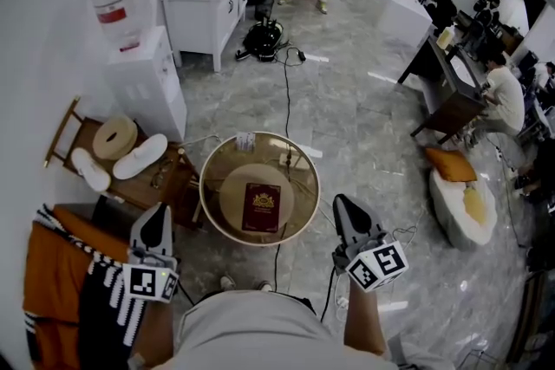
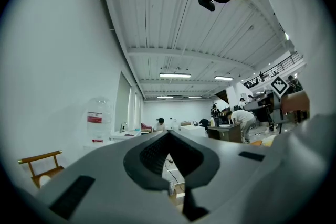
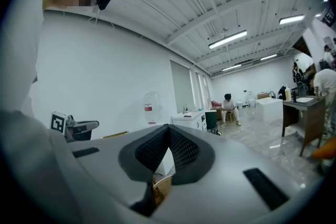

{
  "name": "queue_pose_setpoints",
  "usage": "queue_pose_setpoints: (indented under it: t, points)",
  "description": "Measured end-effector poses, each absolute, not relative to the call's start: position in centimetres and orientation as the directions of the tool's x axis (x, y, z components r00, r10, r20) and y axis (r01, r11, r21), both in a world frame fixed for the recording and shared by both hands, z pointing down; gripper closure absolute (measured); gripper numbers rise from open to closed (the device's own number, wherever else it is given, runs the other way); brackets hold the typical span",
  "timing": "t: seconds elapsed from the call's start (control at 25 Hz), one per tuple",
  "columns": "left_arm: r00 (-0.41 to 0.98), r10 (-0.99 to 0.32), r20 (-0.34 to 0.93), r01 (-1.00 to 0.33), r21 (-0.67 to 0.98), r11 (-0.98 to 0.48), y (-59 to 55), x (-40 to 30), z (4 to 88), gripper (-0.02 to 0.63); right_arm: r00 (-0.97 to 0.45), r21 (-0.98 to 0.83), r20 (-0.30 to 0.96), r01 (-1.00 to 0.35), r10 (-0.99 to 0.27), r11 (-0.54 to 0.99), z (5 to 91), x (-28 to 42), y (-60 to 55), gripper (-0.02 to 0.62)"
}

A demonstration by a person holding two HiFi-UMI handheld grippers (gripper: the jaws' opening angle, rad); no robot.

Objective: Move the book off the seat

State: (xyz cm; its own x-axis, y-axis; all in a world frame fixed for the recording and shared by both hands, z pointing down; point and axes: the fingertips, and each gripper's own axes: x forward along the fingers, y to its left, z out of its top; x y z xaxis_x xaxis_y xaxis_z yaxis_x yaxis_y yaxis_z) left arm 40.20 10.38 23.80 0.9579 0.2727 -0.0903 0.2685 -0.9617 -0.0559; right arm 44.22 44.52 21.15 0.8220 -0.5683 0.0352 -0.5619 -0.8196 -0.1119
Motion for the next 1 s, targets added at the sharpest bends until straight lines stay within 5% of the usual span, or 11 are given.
queue_pose_setpoints:
  t: [1.0]
  points:
    - [0.954,0.282,-0.100,0.282,-0.008,-0.959,6.3,41.4,24.7,0.591,0.831,0.025,0.066,-0.555,-0.552,-0.832,20.9,44.8,39.2,0.574]
